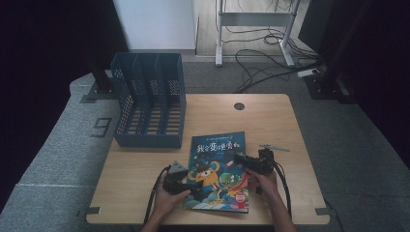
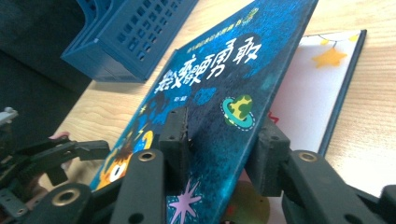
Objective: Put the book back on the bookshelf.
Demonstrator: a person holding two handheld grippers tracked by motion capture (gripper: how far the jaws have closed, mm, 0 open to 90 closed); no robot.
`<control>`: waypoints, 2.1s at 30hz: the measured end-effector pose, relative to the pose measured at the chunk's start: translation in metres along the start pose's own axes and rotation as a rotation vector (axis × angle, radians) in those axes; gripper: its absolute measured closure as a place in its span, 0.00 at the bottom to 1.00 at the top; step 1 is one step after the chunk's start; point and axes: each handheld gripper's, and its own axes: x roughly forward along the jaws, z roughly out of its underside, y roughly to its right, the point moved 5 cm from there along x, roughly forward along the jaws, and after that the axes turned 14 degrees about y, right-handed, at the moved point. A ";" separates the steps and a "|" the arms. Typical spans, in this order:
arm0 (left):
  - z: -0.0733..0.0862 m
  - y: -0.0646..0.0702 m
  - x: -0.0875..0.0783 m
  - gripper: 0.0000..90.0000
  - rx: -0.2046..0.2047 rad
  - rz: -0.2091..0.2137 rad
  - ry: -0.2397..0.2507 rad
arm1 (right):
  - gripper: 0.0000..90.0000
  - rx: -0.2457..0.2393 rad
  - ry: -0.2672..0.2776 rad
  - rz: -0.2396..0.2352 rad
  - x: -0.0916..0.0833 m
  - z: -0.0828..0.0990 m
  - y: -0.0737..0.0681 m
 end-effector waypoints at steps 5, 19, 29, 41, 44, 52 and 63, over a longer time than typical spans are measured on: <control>-0.001 0.000 -0.001 0.17 -0.007 0.009 0.004 | 0.73 0.002 0.013 -0.025 -0.003 -0.004 -0.003; -0.002 -0.001 -0.002 0.16 -0.019 0.025 0.014 | 0.79 0.038 0.010 -0.090 -0.003 -0.004 -0.008; -0.003 0.001 -0.005 0.17 -0.007 0.029 0.017 | 0.81 0.005 0.037 -0.081 -0.008 -0.011 -0.020; -0.002 0.013 -0.004 0.17 0.041 0.048 -0.007 | 0.83 0.000 0.127 -0.033 -0.022 -0.025 -0.020; -0.001 0.019 -0.004 0.16 0.061 0.063 -0.016 | 0.84 0.001 0.149 -0.022 -0.025 -0.029 -0.018; 0.003 0.028 -0.005 0.16 0.112 0.085 -0.043 | 0.84 0.006 0.173 0.000 -0.032 -0.034 -0.010; 0.005 0.038 -0.007 0.16 0.164 0.105 -0.093 | 0.84 0.015 0.198 0.017 -0.038 -0.039 -0.004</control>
